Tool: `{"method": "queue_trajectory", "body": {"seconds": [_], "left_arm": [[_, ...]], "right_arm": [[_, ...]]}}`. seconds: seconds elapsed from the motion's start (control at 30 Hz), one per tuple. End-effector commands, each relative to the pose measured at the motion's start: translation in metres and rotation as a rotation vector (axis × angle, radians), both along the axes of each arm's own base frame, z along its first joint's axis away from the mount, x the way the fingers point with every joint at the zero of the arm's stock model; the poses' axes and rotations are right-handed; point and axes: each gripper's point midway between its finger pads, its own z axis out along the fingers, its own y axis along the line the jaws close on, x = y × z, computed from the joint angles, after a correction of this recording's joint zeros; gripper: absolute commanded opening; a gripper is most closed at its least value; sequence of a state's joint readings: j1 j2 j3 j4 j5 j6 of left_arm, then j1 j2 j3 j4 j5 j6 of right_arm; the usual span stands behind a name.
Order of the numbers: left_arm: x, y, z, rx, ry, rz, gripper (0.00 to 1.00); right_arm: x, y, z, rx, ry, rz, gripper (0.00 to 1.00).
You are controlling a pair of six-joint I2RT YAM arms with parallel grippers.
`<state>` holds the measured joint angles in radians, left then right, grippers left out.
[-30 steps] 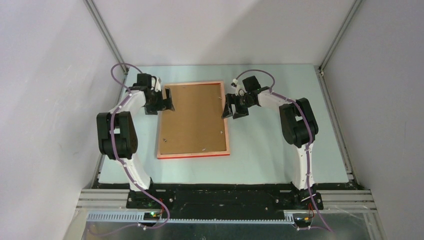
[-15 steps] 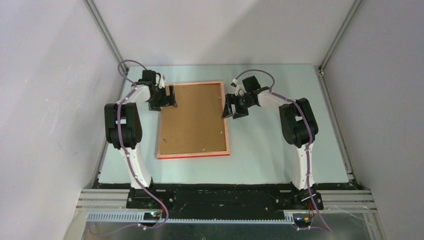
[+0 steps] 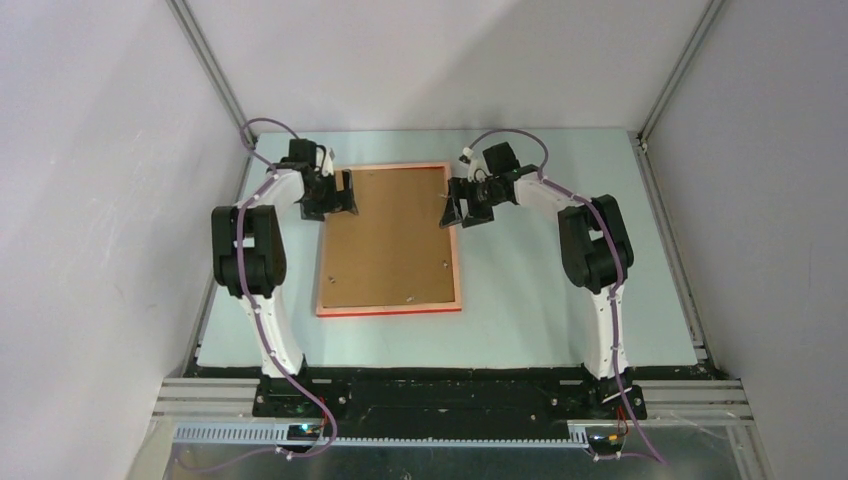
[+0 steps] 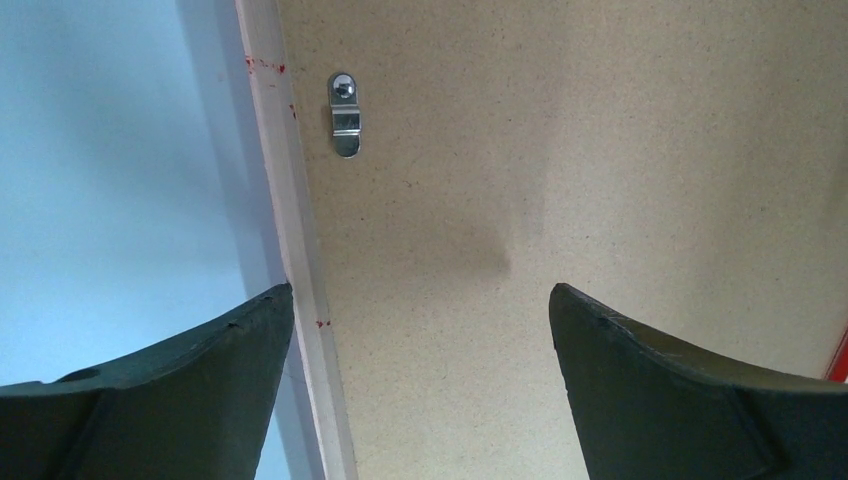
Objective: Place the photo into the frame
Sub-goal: Place the photo frame item in the photo frame.
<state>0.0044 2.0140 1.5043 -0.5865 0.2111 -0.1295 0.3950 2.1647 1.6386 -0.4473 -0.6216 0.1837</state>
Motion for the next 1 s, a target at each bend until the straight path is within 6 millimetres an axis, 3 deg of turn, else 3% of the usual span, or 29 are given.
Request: {"method": "queue_trajectory", "body": {"seconds": [0.0, 0.4, 0.97], "left_arm": [[0.013, -0.025, 0.013, -0.012, -0.059, -0.081, 0.99], [0.010, -0.038, 0.013, 0.059, -0.074, -0.143, 0.99], [0.010, -0.088, 0.021, 0.156, -0.141, -0.354, 0.99]], "right_arm": [[0.005, 0.010, 0.001, 0.025, 0.000, 0.029, 0.86], [0.010, 0.020, -0.014, 0.027, 0.025, 0.053, 0.85], [0.013, 0.014, -0.004, 0.106, 0.041, 0.075, 0.86]]}}
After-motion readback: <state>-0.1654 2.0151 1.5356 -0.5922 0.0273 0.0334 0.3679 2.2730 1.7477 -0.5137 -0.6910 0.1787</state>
